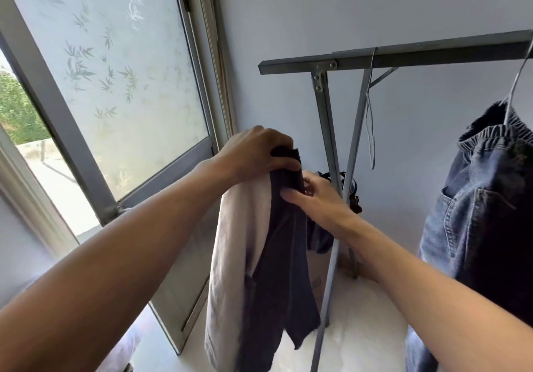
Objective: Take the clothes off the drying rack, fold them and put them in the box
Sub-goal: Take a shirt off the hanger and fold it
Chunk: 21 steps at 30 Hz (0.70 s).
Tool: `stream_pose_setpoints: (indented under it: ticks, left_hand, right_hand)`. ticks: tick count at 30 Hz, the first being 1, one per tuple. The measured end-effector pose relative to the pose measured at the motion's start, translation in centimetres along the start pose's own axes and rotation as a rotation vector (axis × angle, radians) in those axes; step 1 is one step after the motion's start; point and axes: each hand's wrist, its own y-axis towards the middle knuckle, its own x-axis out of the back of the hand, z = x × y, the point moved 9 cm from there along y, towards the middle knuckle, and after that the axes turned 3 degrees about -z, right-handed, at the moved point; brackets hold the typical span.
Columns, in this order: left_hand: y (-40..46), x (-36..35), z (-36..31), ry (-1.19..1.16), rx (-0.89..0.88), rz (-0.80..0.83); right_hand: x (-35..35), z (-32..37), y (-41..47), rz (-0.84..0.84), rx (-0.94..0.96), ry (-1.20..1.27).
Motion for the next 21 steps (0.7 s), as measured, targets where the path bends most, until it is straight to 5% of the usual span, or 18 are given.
stream_pose_setpoints:
  ticks: [13, 21]
  left_hand:
    - [-0.3, 1.6, 0.4, -0.136, 0.025, -0.004]
    - [-2.1, 1.3, 4.1, -0.426, 0.298, 0.116]
  right_hand:
    - [1.0, -1.8, 0.5, 0.002, -0.043, 0.171]
    - [3.8, 1.2, 0.6, -0.187, 0.087, 0.221]
